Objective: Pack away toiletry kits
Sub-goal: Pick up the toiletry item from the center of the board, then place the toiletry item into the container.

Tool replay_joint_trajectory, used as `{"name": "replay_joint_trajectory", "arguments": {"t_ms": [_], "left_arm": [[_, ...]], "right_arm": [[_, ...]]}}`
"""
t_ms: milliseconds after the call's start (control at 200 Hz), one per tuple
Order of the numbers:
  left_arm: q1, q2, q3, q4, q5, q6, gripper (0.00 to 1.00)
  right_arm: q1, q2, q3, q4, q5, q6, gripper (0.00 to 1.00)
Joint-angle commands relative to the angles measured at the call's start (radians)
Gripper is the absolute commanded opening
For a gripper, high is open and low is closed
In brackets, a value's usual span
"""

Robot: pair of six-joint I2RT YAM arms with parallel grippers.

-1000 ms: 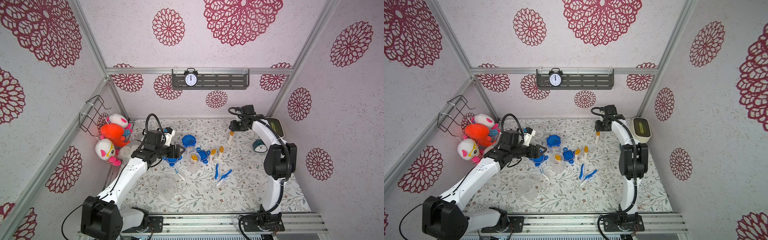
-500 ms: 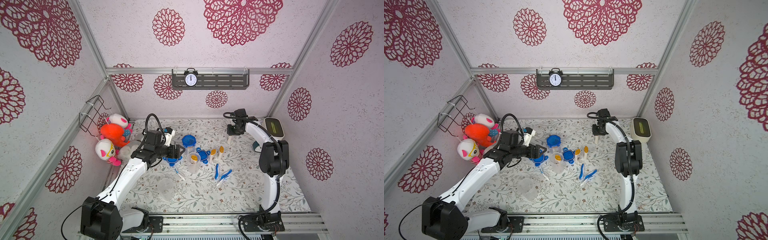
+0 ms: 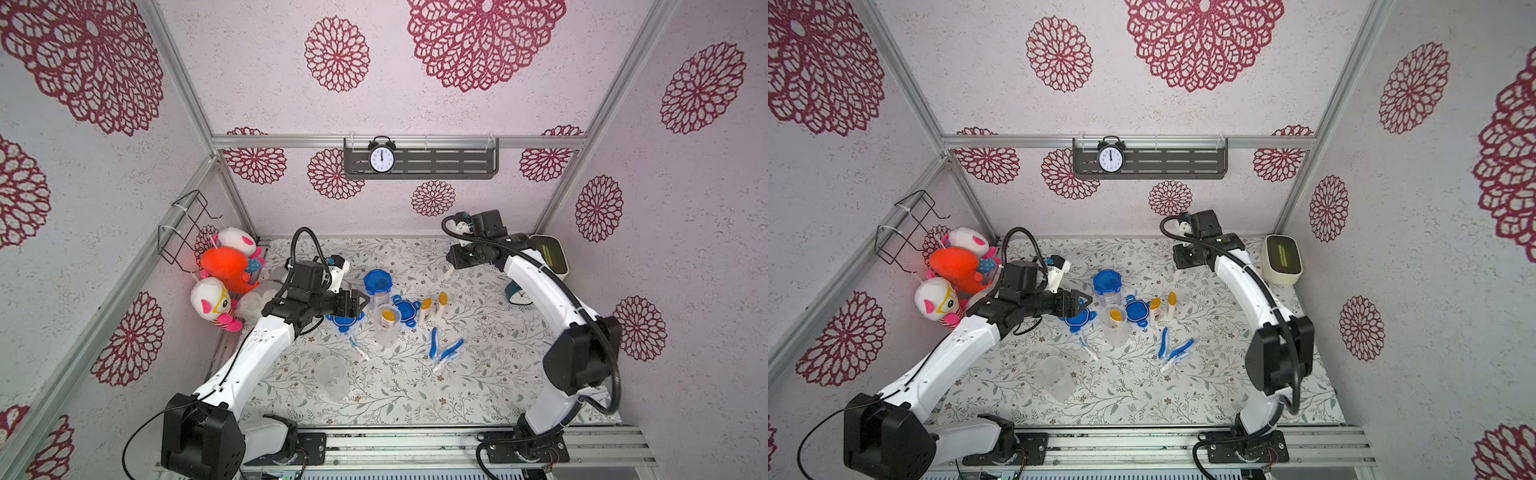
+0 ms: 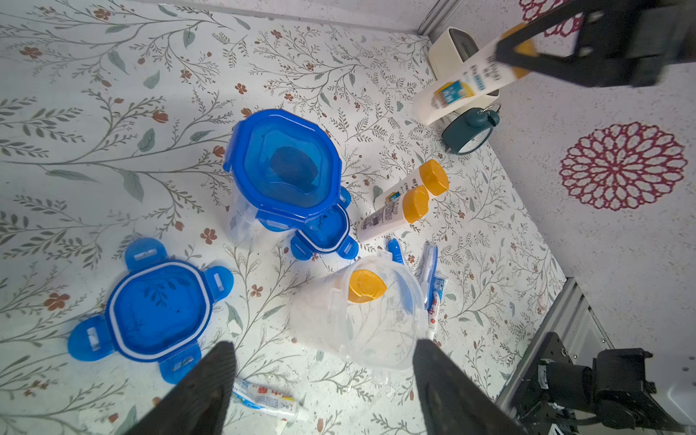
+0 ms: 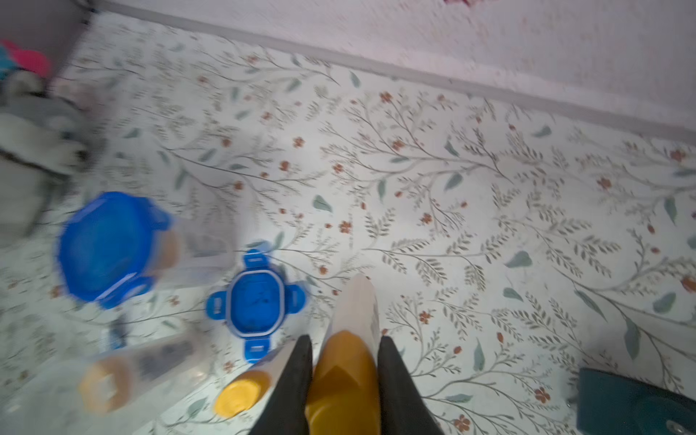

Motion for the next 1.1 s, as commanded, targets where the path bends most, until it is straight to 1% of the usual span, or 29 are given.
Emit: {"name": "replay_joint_trajectory", "arguments": {"t_ms": [0, 100, 220, 365, 515, 761, 1096], "left_arm": [[0.006, 0.012, 0.04, -0.031, -0.026, 0.013, 0.77], [0.006, 0.023, 0.054, -0.058, -0.035, 0.009, 0.77], [0.005, 0.025, 0.054, -0.063, -0.044, -0.002, 0.77], [0.005, 0.023, 0.058, -0.072, -0.056, -0.011, 0.76], [0.006, 0.025, 0.058, -0.08, -0.061, -0.014, 0.76], [0.006, 0.031, 0.06, -0.08, -0.057, -0.022, 0.76], [0.005, 0.032, 0.057, -0.081, -0.051, -0.025, 0.75]], "right_arm": [[0.059, -0.047, -0.009, 0.023, -0.199, -0.061, 0.22], [0.109, -0.048, -0.011, 0.032, -0.288, -0.066, 0.22], [0.16, -0.041, -0.009, 0.035, -0.345, -0.069, 0.21], [0.199, -0.036, -0.03, 0.054, -0.395, -0.054, 0.21], [0.237, -0.026, -0.041, 0.041, -0.417, -0.051, 0.21], [0.273, -0.004, -0.051, 0.012, -0.405, -0.059, 0.2], [0.311, 0.031, -0.048, -0.049, -0.349, -0.091, 0.21]]}}
